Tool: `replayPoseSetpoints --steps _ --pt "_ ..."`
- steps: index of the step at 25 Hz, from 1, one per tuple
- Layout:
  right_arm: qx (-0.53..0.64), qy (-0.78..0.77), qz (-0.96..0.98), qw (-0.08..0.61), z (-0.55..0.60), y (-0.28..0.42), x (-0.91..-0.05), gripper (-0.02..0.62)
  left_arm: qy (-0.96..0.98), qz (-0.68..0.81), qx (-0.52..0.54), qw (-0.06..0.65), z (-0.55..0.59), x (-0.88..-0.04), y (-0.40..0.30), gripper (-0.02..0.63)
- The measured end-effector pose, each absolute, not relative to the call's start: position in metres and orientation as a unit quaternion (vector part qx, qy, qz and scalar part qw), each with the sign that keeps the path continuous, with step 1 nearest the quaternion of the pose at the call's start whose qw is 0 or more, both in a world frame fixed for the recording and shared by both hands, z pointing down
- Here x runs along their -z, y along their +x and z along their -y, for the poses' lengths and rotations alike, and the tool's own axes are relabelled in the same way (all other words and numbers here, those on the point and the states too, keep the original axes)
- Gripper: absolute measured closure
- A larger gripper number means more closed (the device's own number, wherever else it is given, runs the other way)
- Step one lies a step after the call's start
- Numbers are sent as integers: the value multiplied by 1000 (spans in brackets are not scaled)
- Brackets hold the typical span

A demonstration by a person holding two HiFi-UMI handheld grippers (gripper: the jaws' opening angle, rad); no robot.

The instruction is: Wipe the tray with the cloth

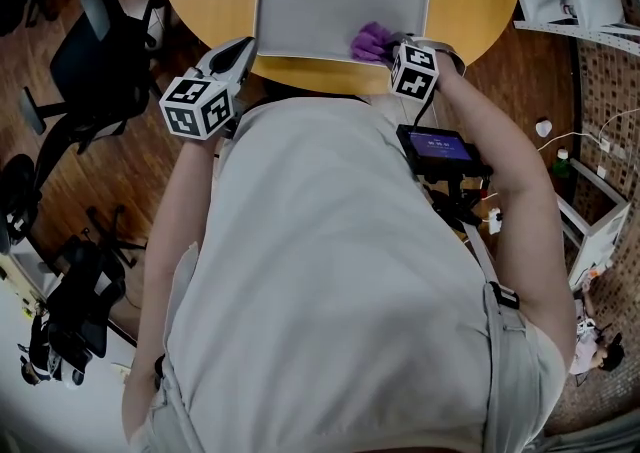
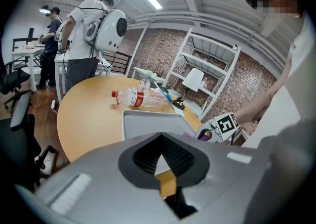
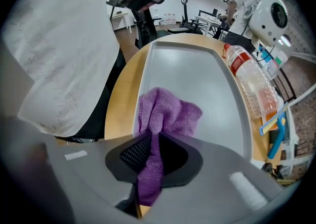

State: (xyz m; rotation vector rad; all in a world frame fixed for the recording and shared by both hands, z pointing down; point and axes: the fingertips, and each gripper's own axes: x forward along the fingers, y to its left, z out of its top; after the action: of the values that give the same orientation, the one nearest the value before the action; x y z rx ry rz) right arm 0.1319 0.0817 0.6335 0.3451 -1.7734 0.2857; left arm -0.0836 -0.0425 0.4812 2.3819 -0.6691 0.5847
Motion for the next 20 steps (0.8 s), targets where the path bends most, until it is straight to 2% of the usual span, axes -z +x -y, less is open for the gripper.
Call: replayPoseSetpoints --steps 7,20 --pt "-87 128 789 594 -72 103 -628 546 892 264 -217 295 35 -475 -88 606" --pt "-79 78 794 598 -9 122 -629 525 876 304 -209 311 45 -482 -114 606"
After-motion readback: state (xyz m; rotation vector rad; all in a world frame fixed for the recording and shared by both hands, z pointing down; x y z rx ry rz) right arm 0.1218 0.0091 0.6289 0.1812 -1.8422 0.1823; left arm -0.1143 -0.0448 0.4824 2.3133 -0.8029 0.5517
